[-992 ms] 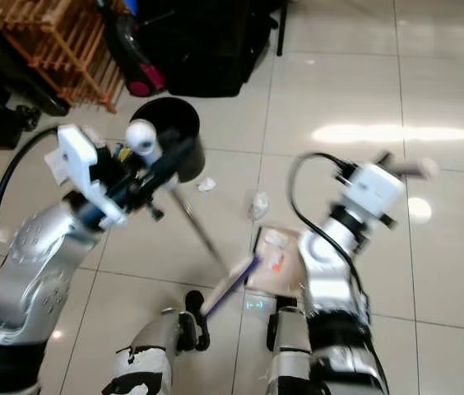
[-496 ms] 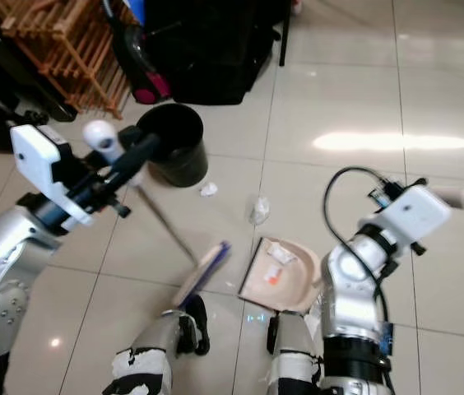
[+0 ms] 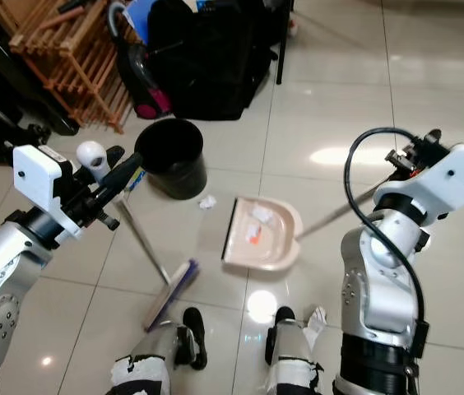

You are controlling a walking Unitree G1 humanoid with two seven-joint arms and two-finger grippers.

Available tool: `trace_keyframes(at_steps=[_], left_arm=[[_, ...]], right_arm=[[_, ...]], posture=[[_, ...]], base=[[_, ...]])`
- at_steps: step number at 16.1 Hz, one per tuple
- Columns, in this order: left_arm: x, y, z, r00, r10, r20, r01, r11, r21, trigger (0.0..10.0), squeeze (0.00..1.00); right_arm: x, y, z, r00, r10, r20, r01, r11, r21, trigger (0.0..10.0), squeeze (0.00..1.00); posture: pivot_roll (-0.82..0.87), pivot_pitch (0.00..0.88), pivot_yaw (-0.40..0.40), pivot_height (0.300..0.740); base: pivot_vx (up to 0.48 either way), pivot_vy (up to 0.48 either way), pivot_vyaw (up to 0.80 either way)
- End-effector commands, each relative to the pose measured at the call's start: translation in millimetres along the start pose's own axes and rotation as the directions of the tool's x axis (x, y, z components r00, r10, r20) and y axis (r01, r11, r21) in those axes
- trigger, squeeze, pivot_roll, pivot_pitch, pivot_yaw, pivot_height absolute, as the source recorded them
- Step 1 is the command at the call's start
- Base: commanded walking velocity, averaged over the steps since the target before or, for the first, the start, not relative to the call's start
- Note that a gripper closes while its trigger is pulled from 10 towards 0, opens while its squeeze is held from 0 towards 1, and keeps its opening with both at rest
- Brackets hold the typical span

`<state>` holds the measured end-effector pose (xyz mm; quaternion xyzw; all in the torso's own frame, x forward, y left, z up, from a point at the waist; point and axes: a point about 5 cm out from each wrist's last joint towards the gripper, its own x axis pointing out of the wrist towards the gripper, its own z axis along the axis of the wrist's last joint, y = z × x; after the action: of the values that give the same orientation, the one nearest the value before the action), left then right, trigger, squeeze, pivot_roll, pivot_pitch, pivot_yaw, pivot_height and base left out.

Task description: Sweep floor

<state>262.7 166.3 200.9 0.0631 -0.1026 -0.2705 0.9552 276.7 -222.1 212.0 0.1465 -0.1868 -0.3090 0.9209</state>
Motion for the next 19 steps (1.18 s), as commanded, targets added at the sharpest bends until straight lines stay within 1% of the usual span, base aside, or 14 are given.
trace_keyframes(at_steps=[1, 3, 5, 6, 7, 10, 12, 13, 14, 15, 17, 19], left_arm=[[-5.6, 1.1, -5.6, 0.999, 0.018, -0.026, -0.017, 1.000, 0.014, 10.0, 0.00], [-8.7, 2.0, -10.7, 0.999, 0.038, -0.039, -0.038, 0.999, 0.005, 10.0, 0.00], [-9.9, 3.0, -13.8, 0.998, 0.051, -0.046, -0.051, 0.999, 0.006, 10.0, 0.00], [-12.1, 2.4, -19.3, 0.996, 0.063, -0.060, -0.063, 0.998, -0.002, 10.0, 0.00], [-12.5, 2.0, -20.1, 0.996, 0.064, -0.061, -0.064, 0.998, -0.003, 10.0, 0.00], [-13.6, -0.7, -25.6, 0.996, 0.069, -0.064, -0.070, 0.997, -0.015, 10.0, 0.00], [-11.6, -2.4, -30.7, 0.994, 0.076, -0.077, -0.078, 0.997, -0.023, 10.0, 0.00], [-9.6, -4.3, -32.4, 0.994, 0.076, -0.082, -0.078, 0.996, -0.030, 10.0, 0.00], [-7.4, -6.5, -35.3, 0.993, 0.076, -0.095, -0.080, 0.996, -0.036, 10.0, 0.00], [-6.5, -7.8, -37.6, 0.991, 0.077, -0.107, -0.082, 0.996, -0.042, 10.0, 0.00], [-6.3, -9.1, -39.8, 0.990, 0.082, -0.115, -0.088, 0.995, -0.048, 10.0, 0.00], [-7.2, -7.6, -40.2, 0.988, 0.091, -0.125, -0.096, 0.995, -0.033, 10.0, 0.00]], right_arm=[[-4.4, -3.3, 5.0, 0.999, -0.003, -0.051, 0.007, 0.997, 0.079, 10.0, 0.00], [-6.1, -9.6, 6.8, 0.995, -0.029, -0.093, 0.039, 0.993, 0.111, 10.0, 0.00], [-6.6, -11.5, 6.8, 0.991, -0.047, -0.123, 0.064, 0.988, 0.141, 10.0, 0.00], [-6.7, -13.0, 5.9, 0.981, -0.065, -0.184, 0.104, 0.972, 0.209, 10.0, 0.00], [-6.7, -13.0, 5.7, 0.979, -0.065, -0.194, 0.108, 0.969, 0.220, 10.0, 0.00], [-5.5, -7.1, 9.9, 0.981, -0.036, -0.193, 0.081, 0.970, 0.229, 10.0, 0.00], [-2.5, 2.5, 20.8, 0.991, 0.024, -0.134, -0.001, 0.985, 0.170, 10.0, 0.00], [0.3, 8.1, 29.8, 0.996, 0.061, -0.073, -0.052, 0.991, 0.122, 10.0, 0.00], [1.4, 13.3, 34.9, 0.996, 0.073, -0.049, -0.066, 0.989, 0.132, 10.0, 0.00], [1.6, 14.5, 34.8, 0.997, 0.062, -0.056, -0.052, 0.984, 0.171, 10.0, 0.00], [3.1, 12.2, 35.5, 0.998, 0.047, -0.052, -0.038, 0.986, 0.160, 10.0, 0.00], [5.9, 10.2, 37.9, 0.998, 0.032, -0.048, -0.025, 0.989, 0.145, 10.0, 0.00]], posture=[[-0.01, 0.222, 0.103, 0.740], [-0.01, 0.208, 0.092, 0.740], [-0.01, 0.203, 0.088, 0.740], [-0.02, 0.193, 0.089, 0.740], [-0.02, 0.193, 0.089, 0.740], [-0.03, 0.178, 0.088, 0.740], [-0.04, 0.172, 0.085, 0.740], [-0.04, 0.170, 0.080, 0.740], [-0.04, 0.168, 0.079, 0.740], [-0.04, 0.167, 0.078, 0.740], [-0.04, 0.164, 0.076, 0.740], [-0.04, 0.161, 0.076, 0.740]], base=[[0.000, 0.000, 0.00], [0.000, 0.000, 0.00], [0.000, 0.000, 0.00], [0.000, 0.000, 0.00], [0.000, 0.000, 0.00], [0.000, 0.000, 0.00], [0.000, 0.000, 0.00], [0.000, 0.000, 0.00], [0.000, 0.000, 0.00], [0.000, 0.000, 0.00], [0.000, 0.000, 0.00], [0.000, 0.000, 0.00]])
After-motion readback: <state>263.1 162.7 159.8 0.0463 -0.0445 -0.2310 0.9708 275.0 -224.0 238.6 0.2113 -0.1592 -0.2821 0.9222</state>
